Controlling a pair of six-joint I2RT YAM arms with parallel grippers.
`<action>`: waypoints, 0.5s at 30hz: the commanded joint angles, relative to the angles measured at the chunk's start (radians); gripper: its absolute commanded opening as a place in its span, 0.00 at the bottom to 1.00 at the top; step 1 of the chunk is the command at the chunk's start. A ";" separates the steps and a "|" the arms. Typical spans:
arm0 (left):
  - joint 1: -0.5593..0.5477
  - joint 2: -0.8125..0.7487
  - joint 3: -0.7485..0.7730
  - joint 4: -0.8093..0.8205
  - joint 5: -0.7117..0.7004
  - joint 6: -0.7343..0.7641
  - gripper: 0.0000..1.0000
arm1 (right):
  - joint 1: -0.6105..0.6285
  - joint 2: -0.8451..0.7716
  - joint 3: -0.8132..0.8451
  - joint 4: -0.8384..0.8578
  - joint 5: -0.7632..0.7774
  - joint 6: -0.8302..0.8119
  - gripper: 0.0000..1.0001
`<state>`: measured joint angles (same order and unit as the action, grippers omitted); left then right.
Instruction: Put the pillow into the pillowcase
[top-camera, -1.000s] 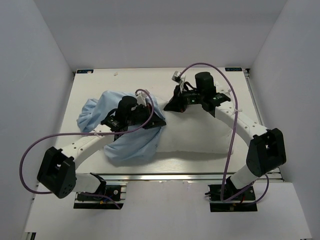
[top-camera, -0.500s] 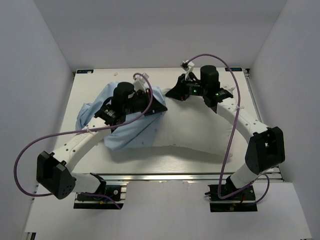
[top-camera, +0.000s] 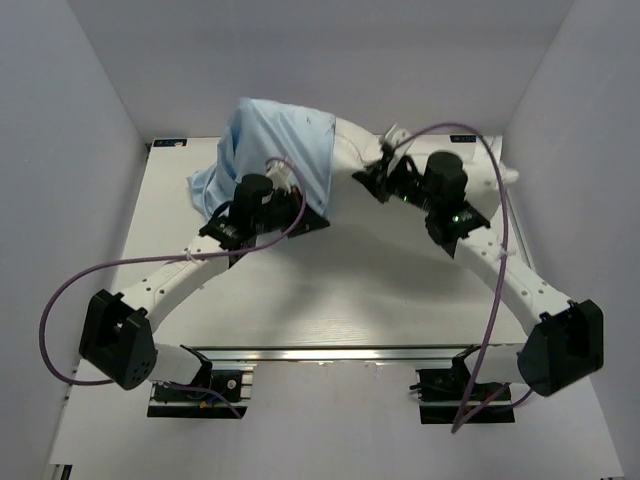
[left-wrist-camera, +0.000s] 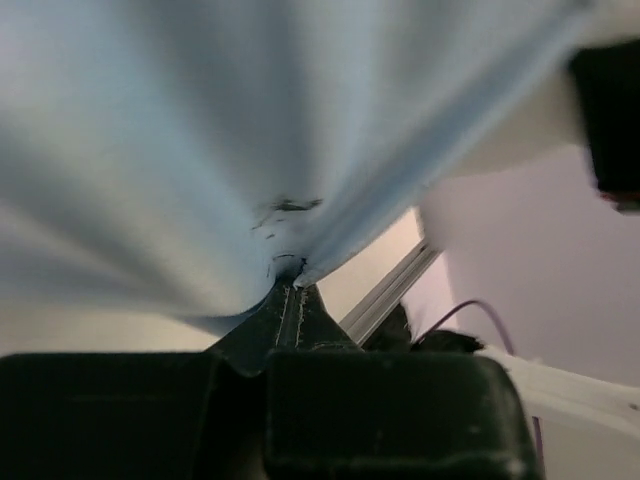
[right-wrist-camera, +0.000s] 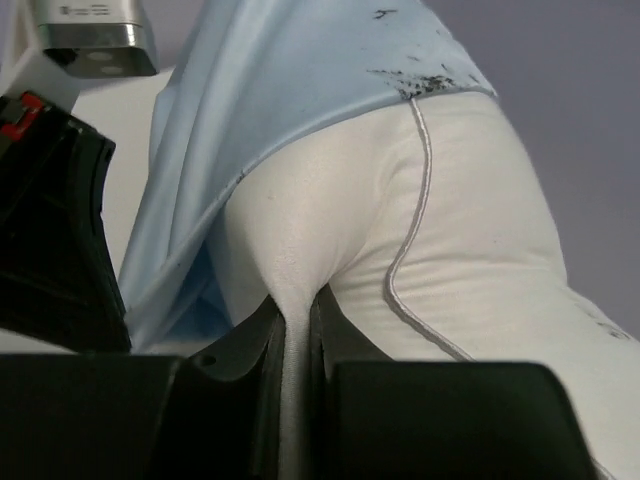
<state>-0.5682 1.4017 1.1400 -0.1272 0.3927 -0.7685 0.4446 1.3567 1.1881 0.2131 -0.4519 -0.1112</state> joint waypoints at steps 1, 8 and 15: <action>0.014 -0.116 -0.212 -0.003 -0.058 -0.122 0.00 | 0.092 -0.100 -0.236 0.172 0.097 -0.214 0.00; 0.021 -0.283 -0.258 -0.236 -0.175 -0.149 0.55 | 0.223 -0.177 -0.530 0.174 0.151 -0.278 0.00; 0.022 -0.497 -0.117 -0.443 -0.346 -0.106 0.65 | 0.230 -0.168 -0.529 0.167 0.134 -0.260 0.00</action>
<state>-0.5514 0.9810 0.9337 -0.4698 0.1715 -0.8978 0.6781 1.1763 0.6689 0.3752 -0.3271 -0.3668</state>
